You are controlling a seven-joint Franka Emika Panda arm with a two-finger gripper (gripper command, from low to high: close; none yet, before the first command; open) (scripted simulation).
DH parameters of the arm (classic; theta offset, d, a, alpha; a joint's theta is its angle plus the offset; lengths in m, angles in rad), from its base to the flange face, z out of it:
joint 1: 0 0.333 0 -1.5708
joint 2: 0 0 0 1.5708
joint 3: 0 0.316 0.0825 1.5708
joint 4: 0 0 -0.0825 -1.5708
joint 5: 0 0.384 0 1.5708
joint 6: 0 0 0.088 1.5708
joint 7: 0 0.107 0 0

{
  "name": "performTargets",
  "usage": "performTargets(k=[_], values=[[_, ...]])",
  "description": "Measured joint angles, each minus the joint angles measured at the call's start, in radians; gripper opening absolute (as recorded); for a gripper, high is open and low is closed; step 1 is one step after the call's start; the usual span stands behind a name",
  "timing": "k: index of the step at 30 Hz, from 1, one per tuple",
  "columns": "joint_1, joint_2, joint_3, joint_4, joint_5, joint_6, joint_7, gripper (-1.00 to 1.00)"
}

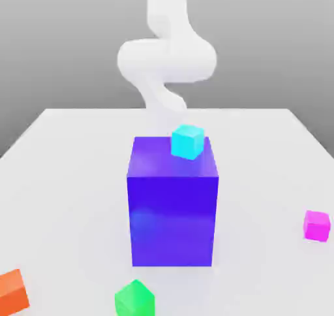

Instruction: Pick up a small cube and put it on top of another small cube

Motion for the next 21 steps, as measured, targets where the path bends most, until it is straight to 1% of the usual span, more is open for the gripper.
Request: performTargets(k=[16,21], values=[[0.213,0.586,0.276,-0.161,-0.143,0.267,-0.138,0.00],[0.329,0.767,0.335,-0.210,-0.191,0.349,-0.178,0.00]])
